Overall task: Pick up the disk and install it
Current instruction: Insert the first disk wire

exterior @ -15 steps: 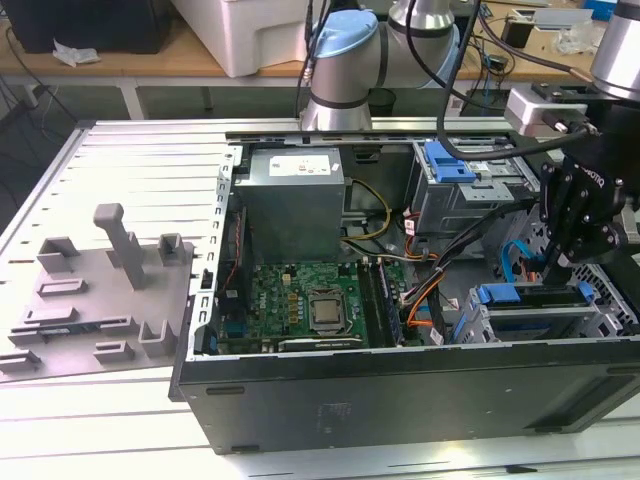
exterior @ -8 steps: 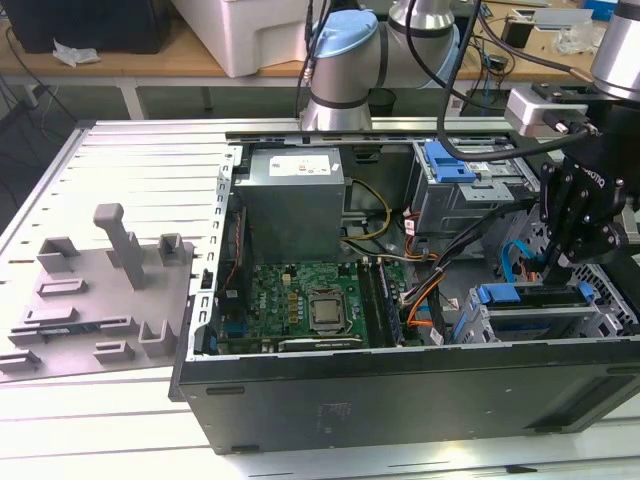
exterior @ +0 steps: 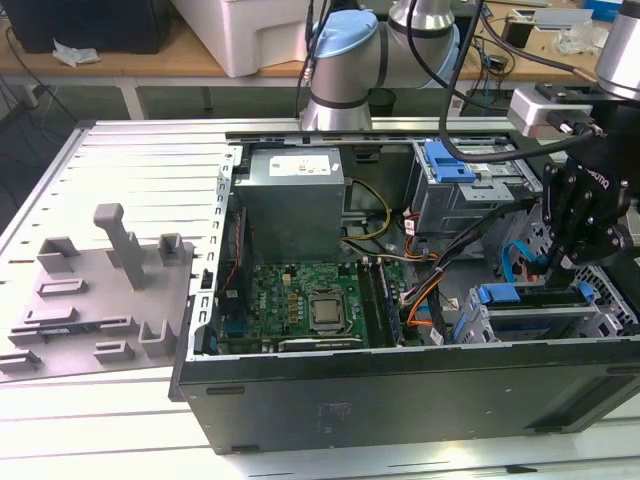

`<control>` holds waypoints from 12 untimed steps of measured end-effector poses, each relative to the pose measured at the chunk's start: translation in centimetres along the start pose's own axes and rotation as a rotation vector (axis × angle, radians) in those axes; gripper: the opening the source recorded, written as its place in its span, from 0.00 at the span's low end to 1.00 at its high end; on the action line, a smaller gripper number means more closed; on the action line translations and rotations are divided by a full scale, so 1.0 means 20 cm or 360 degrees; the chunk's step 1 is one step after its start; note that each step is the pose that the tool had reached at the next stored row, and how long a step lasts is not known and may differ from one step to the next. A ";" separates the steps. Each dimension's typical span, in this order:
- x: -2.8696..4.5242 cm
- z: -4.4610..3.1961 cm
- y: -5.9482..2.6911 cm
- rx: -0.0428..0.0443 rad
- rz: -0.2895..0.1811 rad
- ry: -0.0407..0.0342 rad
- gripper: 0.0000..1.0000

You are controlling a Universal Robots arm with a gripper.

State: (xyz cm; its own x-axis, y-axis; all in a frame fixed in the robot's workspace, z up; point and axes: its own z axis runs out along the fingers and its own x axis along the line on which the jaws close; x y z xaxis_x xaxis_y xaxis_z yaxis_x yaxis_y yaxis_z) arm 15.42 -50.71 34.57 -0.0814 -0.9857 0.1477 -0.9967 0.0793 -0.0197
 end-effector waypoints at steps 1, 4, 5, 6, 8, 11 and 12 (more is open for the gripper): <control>0.006 -0.001 0.000 0.0000 0.0000 -0.0001 0.16; 0.016 -0.003 -0.001 -0.0001 0.0000 -0.0007 0.16; 0.017 -0.004 -0.001 -0.0001 0.0000 -0.0010 0.16; 0.017 -0.004 -0.001 -0.0001 0.0000 -0.0014 0.16; 0.017 -0.004 -0.001 -0.0002 0.0000 -0.0024 0.16; 0.018 -0.004 -0.001 -0.0003 0.0000 -0.0035 0.16; 0.028 -0.002 -0.002 -0.0004 -0.0001 -0.0058 0.16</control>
State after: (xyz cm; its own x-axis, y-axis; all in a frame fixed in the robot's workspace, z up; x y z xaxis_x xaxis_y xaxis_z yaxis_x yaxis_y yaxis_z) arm 15.42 -51.25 34.70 -0.0807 -0.9905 0.1117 -0.9967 0.0793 -0.0169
